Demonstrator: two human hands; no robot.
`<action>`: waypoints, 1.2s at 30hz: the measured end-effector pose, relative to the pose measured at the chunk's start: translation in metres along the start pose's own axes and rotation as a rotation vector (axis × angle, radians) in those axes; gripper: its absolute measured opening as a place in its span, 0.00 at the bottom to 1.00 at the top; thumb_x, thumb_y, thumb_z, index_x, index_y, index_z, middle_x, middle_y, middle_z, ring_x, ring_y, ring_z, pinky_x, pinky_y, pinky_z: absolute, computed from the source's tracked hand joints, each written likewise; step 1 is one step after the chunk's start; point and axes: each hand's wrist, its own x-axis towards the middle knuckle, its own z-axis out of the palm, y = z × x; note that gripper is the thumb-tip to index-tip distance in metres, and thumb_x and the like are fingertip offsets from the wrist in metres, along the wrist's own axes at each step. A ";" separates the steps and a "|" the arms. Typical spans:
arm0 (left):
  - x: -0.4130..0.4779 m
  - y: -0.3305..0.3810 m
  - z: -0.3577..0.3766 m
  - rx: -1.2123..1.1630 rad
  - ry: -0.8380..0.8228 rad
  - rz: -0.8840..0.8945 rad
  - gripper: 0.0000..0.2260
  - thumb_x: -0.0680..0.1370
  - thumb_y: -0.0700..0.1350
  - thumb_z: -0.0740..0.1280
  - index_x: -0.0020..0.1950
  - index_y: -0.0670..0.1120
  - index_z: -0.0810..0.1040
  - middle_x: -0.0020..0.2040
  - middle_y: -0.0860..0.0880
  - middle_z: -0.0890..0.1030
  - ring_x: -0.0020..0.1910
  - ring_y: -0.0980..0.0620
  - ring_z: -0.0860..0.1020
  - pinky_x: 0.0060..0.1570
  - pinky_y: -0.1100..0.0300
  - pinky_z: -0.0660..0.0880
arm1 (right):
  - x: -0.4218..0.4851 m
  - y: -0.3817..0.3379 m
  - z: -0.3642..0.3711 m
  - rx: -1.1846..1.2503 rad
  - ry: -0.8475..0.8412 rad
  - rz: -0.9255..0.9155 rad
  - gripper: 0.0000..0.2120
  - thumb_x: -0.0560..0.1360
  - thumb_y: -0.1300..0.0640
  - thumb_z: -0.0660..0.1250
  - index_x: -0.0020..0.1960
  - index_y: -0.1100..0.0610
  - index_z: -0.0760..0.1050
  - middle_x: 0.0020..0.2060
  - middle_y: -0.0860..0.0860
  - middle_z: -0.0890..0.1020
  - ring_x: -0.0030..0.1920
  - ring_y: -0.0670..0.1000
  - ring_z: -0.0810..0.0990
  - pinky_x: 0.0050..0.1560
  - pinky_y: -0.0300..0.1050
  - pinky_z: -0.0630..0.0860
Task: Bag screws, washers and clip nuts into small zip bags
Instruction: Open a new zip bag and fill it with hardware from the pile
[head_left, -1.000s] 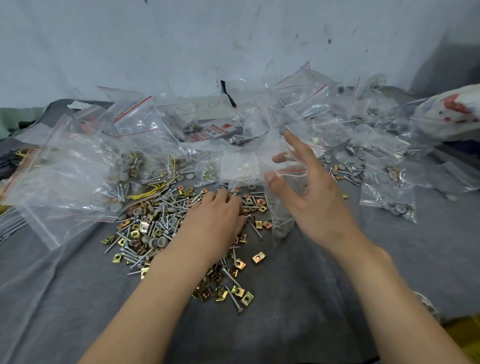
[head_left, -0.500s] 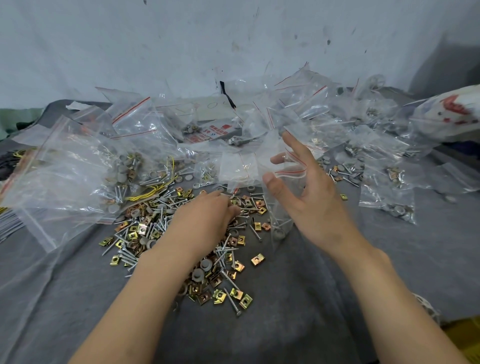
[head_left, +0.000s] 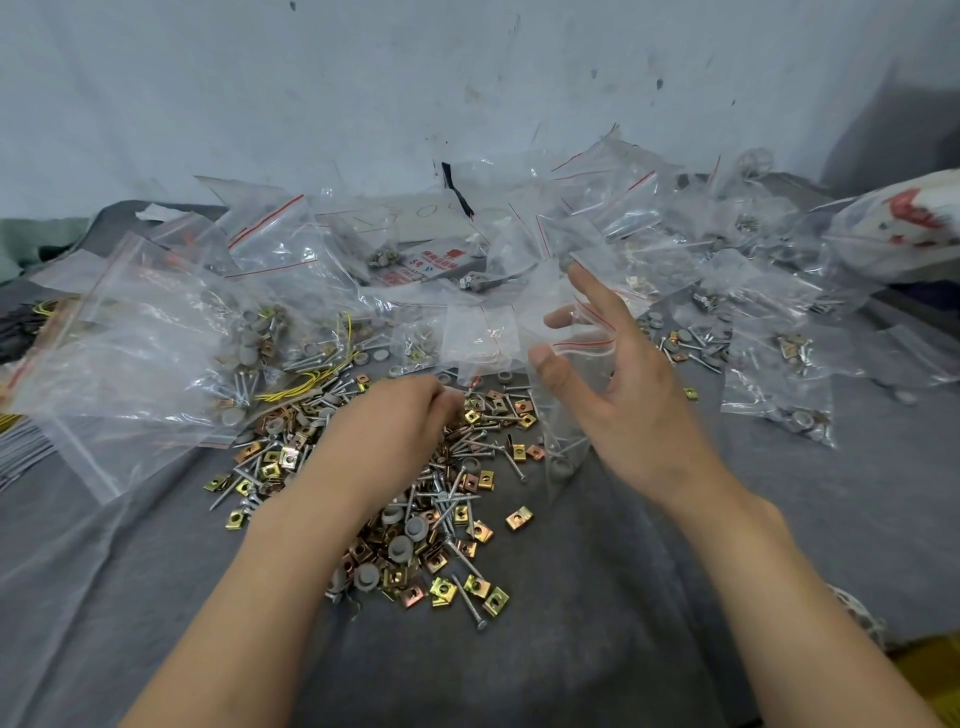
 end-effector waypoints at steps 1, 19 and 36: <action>0.000 -0.001 -0.001 -0.006 0.001 -0.005 0.15 0.83 0.56 0.56 0.50 0.50 0.78 0.35 0.54 0.77 0.33 0.55 0.74 0.33 0.56 0.68 | 0.000 0.000 0.000 0.001 -0.002 0.001 0.35 0.74 0.28 0.60 0.77 0.36 0.56 0.60 0.30 0.75 0.68 0.37 0.71 0.60 0.31 0.65; 0.005 0.041 -0.038 -0.616 0.362 0.127 0.10 0.82 0.44 0.64 0.58 0.59 0.77 0.48 0.62 0.78 0.47 0.65 0.77 0.42 0.73 0.71 | 0.000 -0.001 0.005 -0.029 -0.004 -0.017 0.34 0.75 0.30 0.62 0.77 0.38 0.57 0.58 0.31 0.76 0.65 0.38 0.74 0.61 0.33 0.67; 0.011 0.052 -0.037 -0.613 0.360 0.208 0.09 0.82 0.50 0.63 0.61 0.53 0.78 0.48 0.61 0.80 0.48 0.66 0.77 0.40 0.74 0.70 | 0.001 0.002 0.003 -0.038 0.001 -0.029 0.34 0.75 0.31 0.63 0.77 0.39 0.58 0.58 0.31 0.76 0.64 0.39 0.75 0.61 0.32 0.66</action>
